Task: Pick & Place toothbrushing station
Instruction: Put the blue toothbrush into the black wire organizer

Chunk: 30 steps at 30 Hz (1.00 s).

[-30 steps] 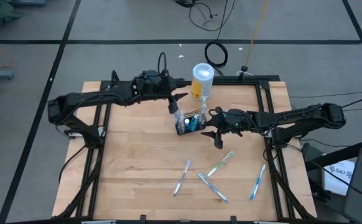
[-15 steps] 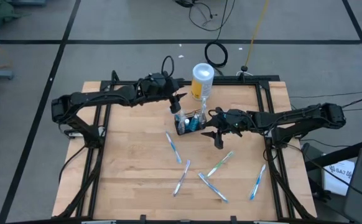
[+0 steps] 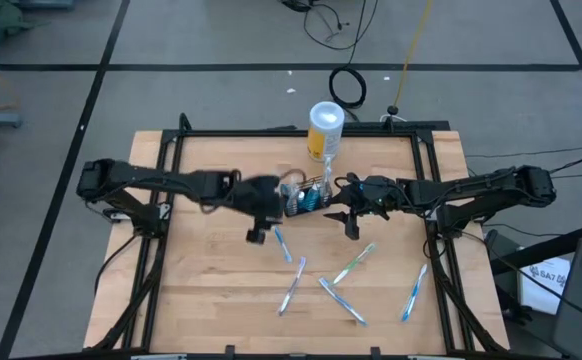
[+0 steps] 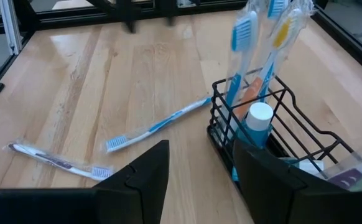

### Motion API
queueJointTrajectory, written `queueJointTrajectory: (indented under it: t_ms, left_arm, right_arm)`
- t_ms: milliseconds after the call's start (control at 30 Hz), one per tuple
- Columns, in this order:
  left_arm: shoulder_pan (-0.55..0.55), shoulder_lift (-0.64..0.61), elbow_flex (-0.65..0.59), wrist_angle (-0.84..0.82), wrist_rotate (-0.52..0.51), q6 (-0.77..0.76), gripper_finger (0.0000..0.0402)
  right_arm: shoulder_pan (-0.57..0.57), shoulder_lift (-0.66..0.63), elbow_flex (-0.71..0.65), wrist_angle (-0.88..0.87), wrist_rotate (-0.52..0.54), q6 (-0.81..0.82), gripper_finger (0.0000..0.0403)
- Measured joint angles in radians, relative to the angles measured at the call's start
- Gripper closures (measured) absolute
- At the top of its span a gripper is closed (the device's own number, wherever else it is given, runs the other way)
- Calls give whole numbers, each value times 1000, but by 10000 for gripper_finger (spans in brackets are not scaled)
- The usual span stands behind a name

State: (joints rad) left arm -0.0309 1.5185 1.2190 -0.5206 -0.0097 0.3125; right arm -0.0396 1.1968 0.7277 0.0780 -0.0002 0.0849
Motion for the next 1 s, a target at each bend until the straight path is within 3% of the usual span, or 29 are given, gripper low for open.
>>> queueJointTrajectory:
  t_ms: [167,367,567,1000]
  left_arm:
    - [-105,14,-17,25,-58,0,227]
    - [-151,91,-91,126,-66,-3,227]
    - [-170,238,-89,190,-10,36,227]
    - [-161,397,-85,226,-33,47,227]
  right_arm:
    - [0,0,0,0,0,5,232]
    - [1,0,0,3,0,7,232]
    - [2,0,0,15,-1,8,232]
    - [2,0,0,15,-1,7,232]
